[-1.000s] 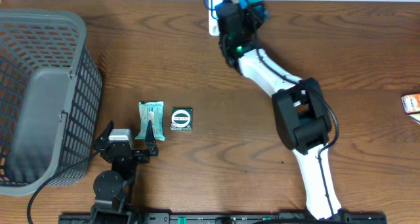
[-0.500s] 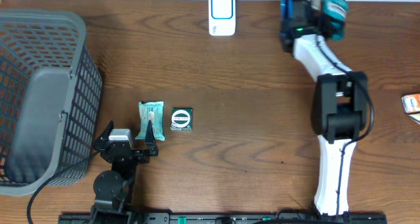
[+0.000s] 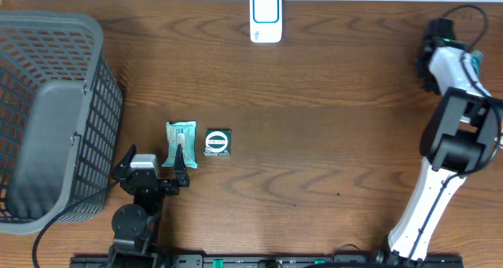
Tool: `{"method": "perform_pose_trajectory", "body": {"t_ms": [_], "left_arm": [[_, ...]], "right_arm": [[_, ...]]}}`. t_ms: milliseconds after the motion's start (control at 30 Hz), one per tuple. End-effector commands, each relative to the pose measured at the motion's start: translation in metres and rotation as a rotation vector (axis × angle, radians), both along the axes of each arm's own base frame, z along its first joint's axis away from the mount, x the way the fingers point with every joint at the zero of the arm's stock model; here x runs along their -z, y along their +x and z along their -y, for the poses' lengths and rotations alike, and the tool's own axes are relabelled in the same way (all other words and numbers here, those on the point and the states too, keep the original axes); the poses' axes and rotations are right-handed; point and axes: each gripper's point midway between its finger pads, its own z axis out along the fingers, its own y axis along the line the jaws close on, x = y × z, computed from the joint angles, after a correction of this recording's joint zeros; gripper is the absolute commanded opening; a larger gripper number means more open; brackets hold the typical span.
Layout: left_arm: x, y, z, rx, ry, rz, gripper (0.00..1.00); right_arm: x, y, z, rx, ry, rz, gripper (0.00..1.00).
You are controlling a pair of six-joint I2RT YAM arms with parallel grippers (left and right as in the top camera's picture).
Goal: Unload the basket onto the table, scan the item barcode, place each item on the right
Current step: 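Move the mouthwash bottle to the right edge and release it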
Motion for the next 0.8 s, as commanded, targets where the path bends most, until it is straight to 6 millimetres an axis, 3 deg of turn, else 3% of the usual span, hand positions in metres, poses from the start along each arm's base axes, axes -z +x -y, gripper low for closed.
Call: {"method": "perform_pose_trajectory", "body": {"t_ms": [0,100,167,267,367,500,600,767], "left_arm": [[0.018,-0.001,-0.003,-0.012,0.011,-0.053,0.98],[0.018,-0.001,-0.003,-0.012,0.011,-0.053,0.98],[0.018,-0.001,-0.003,-0.012,0.011,-0.053,0.98],[0.018,-0.001,-0.003,-0.012,0.011,-0.053,0.98],[0.018,-0.001,-0.003,-0.012,0.011,-0.053,0.98],[0.018,-0.001,-0.003,-0.012,0.011,-0.053,0.98],[0.018,-0.001,-0.003,-0.012,0.011,-0.053,0.98],[0.018,-0.001,-0.003,-0.012,0.011,-0.053,0.98]], "right_arm": [[-0.007,-0.013,0.027,0.160,0.024,0.143,0.22],[0.007,-0.026,0.038,0.203,0.127,0.155,0.32],[0.015,-0.030,0.038,0.213,0.199,0.164,0.47],[0.027,-0.026,0.028,0.205,0.329,0.195,0.79],[0.030,-0.018,0.014,0.181,0.404,0.216,0.99],[0.017,0.005,-0.015,0.112,0.479,0.267,0.99],[-0.005,0.029,-0.048,0.031,0.555,0.332,0.99],[-0.049,0.068,-0.152,-0.115,0.870,0.479,0.99]]}}
